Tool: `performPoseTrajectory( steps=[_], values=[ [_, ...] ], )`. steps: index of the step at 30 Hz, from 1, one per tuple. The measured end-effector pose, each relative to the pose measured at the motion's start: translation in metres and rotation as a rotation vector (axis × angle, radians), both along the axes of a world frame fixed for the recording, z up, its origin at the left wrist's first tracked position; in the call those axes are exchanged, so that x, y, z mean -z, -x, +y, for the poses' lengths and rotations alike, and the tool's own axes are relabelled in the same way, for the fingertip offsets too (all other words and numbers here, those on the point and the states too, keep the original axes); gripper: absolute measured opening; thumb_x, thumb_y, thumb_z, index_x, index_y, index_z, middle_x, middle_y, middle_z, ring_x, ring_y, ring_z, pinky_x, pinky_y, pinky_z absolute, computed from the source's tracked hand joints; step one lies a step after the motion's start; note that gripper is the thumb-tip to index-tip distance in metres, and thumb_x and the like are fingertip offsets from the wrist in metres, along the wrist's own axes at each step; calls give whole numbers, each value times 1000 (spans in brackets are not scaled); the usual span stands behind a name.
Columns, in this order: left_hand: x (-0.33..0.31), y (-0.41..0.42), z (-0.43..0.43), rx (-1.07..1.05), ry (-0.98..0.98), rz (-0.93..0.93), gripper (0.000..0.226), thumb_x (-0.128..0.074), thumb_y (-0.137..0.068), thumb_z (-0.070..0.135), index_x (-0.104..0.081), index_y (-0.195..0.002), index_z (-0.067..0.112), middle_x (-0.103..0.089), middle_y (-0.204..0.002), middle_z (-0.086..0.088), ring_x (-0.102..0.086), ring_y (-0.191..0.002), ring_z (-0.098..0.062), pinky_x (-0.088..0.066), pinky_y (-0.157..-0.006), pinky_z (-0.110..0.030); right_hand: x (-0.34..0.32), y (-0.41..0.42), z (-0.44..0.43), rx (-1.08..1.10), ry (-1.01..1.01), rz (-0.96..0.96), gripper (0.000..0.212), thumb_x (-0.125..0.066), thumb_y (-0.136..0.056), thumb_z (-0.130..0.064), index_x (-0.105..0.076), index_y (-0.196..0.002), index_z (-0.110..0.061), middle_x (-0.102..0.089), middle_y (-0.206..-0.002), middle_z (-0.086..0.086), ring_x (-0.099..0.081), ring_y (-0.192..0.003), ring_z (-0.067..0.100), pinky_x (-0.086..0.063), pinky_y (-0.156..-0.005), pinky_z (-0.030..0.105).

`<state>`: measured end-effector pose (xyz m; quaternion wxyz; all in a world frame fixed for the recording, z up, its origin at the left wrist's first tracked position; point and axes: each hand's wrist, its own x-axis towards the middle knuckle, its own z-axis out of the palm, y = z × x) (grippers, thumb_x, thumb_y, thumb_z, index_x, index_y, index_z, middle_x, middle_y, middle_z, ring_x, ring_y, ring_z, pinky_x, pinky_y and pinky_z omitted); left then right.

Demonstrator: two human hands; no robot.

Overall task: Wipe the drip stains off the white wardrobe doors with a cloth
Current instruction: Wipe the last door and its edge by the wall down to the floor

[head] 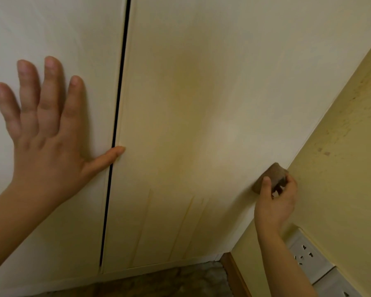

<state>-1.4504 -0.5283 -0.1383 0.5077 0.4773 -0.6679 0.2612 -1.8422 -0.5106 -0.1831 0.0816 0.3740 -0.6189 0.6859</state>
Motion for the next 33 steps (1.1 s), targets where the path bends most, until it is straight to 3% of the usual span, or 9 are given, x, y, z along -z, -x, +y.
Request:
performPoseTrajectory(
  steps=[5, 8, 12, 18, 21, 25, 27, 30, 33],
  values=[
    [-1, 2, 2, -19, -9, -2, 96, -33, -90, 78, 0, -159, 21, -10, -160, -27, -10, -144, -56, -19, -105, -80, 17, 2, -3, 29, 18, -49, 35, -61, -96, -22, -56, -128, -9, -59, -124, 8, -56, -110, 19, -50, -86, 35],
    [-1, 1, 1, -14, -20, -1, 95, -31, -89, 80, 5, -158, 25, -8, -161, -24, -8, -145, -55, -18, -106, -79, 54, 4, 4, 38, -90, -131, 30, -60, -96, -21, -58, -122, -6, -62, -116, 11, -60, -108, 28, -52, -87, 43],
    [-2, 4, 3, -18, -29, 17, 98, -32, -89, 79, -6, -159, 15, -8, -160, -26, -3, -147, -40, -19, -105, -79, 78, 1, 10, 35, -189, -275, 30, -61, -96, -21, -57, -118, -1, -59, -107, 8, -58, -102, 29, -51, -86, 44],
    [-2, 3, 5, -22, -3, 7, 98, -37, -91, 76, -12, -157, 9, -9, -159, -25, -4, -145, -37, -21, -104, -79, 16, 22, -8, 108, 16, -208, 41, -59, -97, -21, -52, -134, -7, -57, -132, 12, -54, -119, 24, -43, -101, 32],
    [-4, 4, 7, -45, 4, -2, 99, -35, -91, 77, -11, -157, 8, -9, -159, -26, 7, -148, -26, -21, -105, -78, 26, 20, -13, 140, -25, -201, 42, -59, -97, -19, -53, -136, -8, -57, -134, 12, -52, -124, 26, -43, -106, 38],
    [-6, 4, 8, -54, 16, 0, 100, -33, -90, 78, -11, -157, 6, -10, -159, -27, 25, -147, -12, -19, -106, -78, 56, -6, -5, 101, -12, -175, 38, -61, -95, -15, -57, -132, -8, -59, -128, 12, -56, -117, 27, -47, -101, 42],
    [-6, 4, 8, -47, 16, 2, 100, -34, -90, 78, -10, -157, 8, -10, -159, -27, 25, -147, -11, -19, -106, -78, 55, -18, -5, 92, 22, -154, 35, -62, -94, -13, -60, -129, -7, -60, -123, 9, -56, -112, 24, -47, -95, 36],
    [-5, 3, 9, -44, 18, -10, 100, -34, -90, 78, -9, -157, 9, -9, -160, -26, 23, -147, -11, -17, -106, -78, 44, -36, -6, 65, 85, -140, 32, -65, -93, -11, -62, -124, -7, -57, -114, 2, -54, -104, 14, -41, -85, 12],
    [-4, 0, 9, -34, 35, -34, 98, -34, -91, 76, -10, -157, 8, -10, -159, -27, 24, -147, -12, -19, -106, -78, 40, -60, -2, 14, 120, -14, 27, -67, -90, -6, -64, -116, -3, -58, -107, 4, -53, -99, 11, -38, -83, 3]
  ],
)
